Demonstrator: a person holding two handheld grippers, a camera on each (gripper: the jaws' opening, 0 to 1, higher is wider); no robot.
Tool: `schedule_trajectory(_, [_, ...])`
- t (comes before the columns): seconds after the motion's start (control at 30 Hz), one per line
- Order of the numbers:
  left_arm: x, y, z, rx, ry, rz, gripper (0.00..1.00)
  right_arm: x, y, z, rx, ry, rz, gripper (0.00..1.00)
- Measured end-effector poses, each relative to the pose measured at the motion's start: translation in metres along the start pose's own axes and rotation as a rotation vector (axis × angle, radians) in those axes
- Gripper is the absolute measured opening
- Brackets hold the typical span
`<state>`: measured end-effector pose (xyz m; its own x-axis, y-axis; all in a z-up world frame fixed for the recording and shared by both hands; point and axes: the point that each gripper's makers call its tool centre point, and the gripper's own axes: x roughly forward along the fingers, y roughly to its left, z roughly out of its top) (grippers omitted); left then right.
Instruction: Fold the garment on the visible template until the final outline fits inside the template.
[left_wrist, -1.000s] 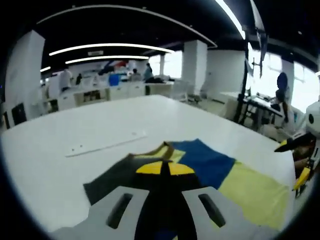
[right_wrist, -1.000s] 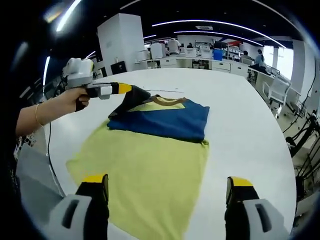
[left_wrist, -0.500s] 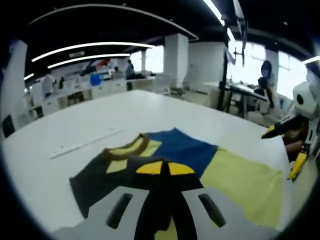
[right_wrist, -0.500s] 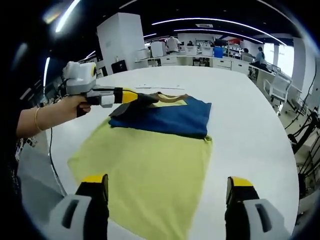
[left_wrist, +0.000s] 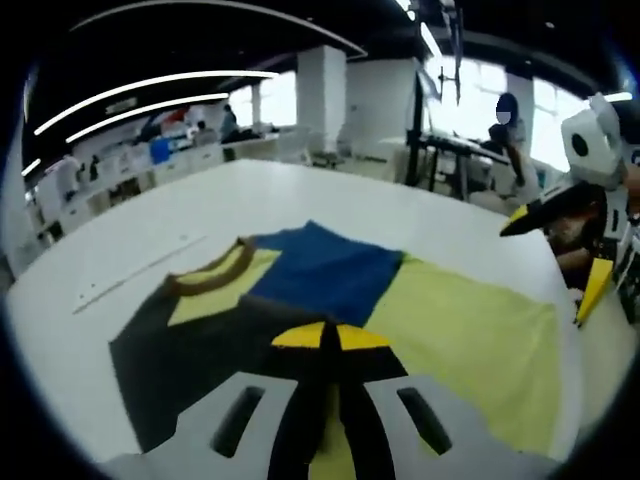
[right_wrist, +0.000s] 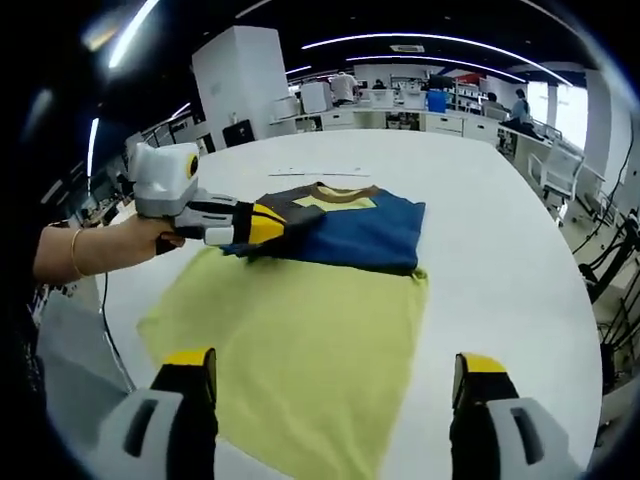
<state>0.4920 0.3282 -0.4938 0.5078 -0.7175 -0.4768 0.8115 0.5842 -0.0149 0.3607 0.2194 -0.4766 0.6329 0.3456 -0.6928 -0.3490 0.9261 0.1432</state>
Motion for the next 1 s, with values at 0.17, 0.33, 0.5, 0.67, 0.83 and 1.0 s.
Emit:
schedule_trajectory(0.17, [0.001, -0.010, -0.006, 0.012, 0.004, -0.026, 0.19, 0.000, 0.000, 0.000, 0.002, 0.000, -0.001, 0.99])
schedule_trajectory(0.33, [0.000, -0.015, -0.005, 0.021, 0.000, -0.041, 0.39, 0.000, 0.000, 0.000, 0.002, -0.002, -0.001, 0.99])
schedule_trajectory(0.5, [-0.003, -0.016, -0.001, -0.002, -0.009, -0.047, 0.61, 0.000, 0.001, 0.002, 0.000, -0.007, 0.001, 0.99])
schedule_trajectory(0.67, [-0.010, -0.011, 0.002, -0.028, -0.028, -0.037, 0.81, 0.000, 0.001, 0.006, -0.005, -0.011, 0.007, 0.99])
schedule_trajectory(0.83, [-0.020, -0.005, 0.006, -0.040, -0.043, -0.029, 0.95, -0.002, 0.002, 0.011, -0.014, -0.019, 0.010, 0.99])
schedule_trajectory(1.0, [-0.034, 0.002, 0.009, -0.044, -0.050, -0.024, 0.99, -0.004, 0.000, 0.021, -0.028, -0.033, 0.004, 0.99])
